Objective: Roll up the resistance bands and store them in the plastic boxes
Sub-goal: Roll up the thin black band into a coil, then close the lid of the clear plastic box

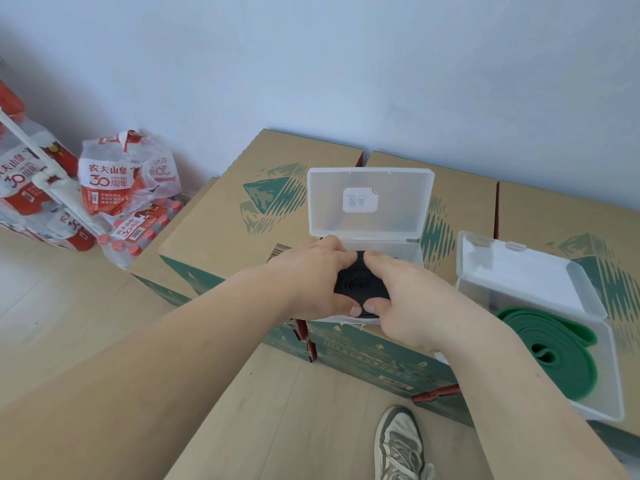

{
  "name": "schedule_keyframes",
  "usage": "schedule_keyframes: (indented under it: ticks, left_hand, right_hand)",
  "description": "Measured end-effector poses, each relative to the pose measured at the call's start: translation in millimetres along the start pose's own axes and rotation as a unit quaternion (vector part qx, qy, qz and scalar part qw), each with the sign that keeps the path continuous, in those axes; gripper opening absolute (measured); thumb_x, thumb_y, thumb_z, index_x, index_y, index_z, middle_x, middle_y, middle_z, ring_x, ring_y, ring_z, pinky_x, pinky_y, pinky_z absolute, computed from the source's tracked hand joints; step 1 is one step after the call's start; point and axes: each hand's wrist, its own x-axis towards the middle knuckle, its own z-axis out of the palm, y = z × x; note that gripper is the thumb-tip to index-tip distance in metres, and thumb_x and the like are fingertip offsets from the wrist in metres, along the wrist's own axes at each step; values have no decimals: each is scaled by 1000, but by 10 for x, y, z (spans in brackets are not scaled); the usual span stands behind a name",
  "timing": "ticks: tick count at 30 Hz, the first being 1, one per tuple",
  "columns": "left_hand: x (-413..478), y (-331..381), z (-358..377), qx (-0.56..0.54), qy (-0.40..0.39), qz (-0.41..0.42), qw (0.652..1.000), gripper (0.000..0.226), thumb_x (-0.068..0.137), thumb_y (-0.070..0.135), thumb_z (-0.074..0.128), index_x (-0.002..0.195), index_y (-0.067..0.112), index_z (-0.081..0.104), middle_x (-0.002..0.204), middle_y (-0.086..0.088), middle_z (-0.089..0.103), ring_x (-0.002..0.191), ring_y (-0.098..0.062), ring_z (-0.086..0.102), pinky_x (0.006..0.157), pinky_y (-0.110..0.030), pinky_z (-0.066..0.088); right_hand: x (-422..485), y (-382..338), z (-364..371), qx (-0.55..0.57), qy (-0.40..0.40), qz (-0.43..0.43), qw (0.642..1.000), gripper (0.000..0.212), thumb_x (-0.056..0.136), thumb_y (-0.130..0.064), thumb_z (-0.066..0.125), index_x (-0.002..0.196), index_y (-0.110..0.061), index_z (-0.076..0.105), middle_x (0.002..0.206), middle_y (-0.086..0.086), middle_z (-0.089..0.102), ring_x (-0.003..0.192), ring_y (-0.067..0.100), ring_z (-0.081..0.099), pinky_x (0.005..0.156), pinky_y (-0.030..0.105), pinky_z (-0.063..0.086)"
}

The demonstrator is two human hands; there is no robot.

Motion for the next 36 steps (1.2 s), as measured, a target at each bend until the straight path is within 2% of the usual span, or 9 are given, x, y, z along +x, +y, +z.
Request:
schedule_keyframes:
  ticks: [5,8,10,14,19,22,24,29,36]
  left_hand:
    - [38,17,-15,10,-24,-3,1000,67,89,58,68,147,35,43,141,5,41,133,-23,38,111,-46,40]
    - [-45,-43,38,-33,22,12,999,69,89,56,69,150,35,43,143,10,44,135,-19,40,112,-42,40]
    - [-144,-59,59,-56,66,19,996,69,89,54,70,150,32,47,148,12,49,137,-15,43,113,-38,39]
    - [-268,-16,54,-64,142,34,987,49,93,40,71,138,23,62,143,7,58,134,-16,48,112,-35,39]
    - [-240,9,-286,-2,365,9,931,62,92,27,68,150,19,46,154,-5,42,140,-29,43,116,-44,38]
    - [-128,45,-537,34,288,-18,957,87,95,36,63,164,22,12,172,-4,13,159,-26,11,127,-36,14]
    - [-70,59,-573,8,233,-21,972,93,94,36,65,165,21,6,167,-2,24,155,-24,17,124,-31,15]
    - [-263,95,-424,33,286,21,958,75,88,44,69,153,23,38,130,0,47,119,-22,47,100,-33,42]
    - [-588,195,-28,30,252,44,966,42,89,53,64,121,26,59,125,9,55,115,-16,52,95,-40,52]
  right_hand:
    - [15,-30,4,-20,-3,9,1000,39,96,-25,61,132,-25,44,129,-5,58,121,23,54,94,45,53]
    - [-31,-29,18,-14,1,-5,1000,72,100,-27,58,160,-32,17,152,-6,45,138,23,44,105,44,48]
    - [-83,-32,5,26,24,6,999,82,100,-30,60,163,-35,7,156,-6,43,137,23,47,104,44,49]
    - [-113,-15,-19,68,50,-2,996,49,97,-28,66,144,-28,50,142,-4,53,134,23,49,104,46,49]
    - [-150,59,-128,177,116,16,977,43,98,-29,67,140,-27,60,141,-9,61,133,15,53,112,33,42]
    - [-154,112,-173,228,189,30,955,35,99,-28,65,135,-29,65,138,-13,62,133,13,53,113,33,41]
    - [-140,97,-169,242,249,14,938,33,97,-24,68,130,-29,66,129,-13,62,124,12,56,110,39,47]
    - [-202,10,-180,240,348,-53,904,62,78,-20,85,130,-31,52,128,-13,36,128,13,41,106,31,38]
    - [-402,160,-45,110,226,-50,967,81,66,-44,91,140,-40,57,156,-7,27,148,21,19,123,47,25]
